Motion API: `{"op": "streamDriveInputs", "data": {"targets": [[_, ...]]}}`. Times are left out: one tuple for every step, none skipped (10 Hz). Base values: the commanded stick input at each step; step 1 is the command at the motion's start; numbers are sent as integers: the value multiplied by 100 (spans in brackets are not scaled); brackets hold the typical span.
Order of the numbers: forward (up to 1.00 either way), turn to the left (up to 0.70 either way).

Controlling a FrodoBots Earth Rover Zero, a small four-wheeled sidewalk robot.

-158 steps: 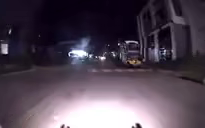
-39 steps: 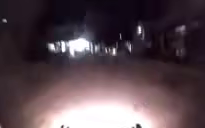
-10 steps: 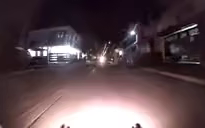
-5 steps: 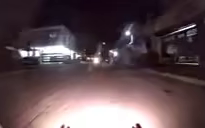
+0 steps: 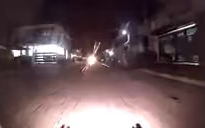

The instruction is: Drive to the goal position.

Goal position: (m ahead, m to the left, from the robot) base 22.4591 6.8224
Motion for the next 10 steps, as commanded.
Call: {"op": "streamDriveInputs", "data": {"targets": [[85,0],[85,0],[85,0],[85,0],[85,0],[85,0],[85,0],[85,0],[85,0],[85,0]]}}
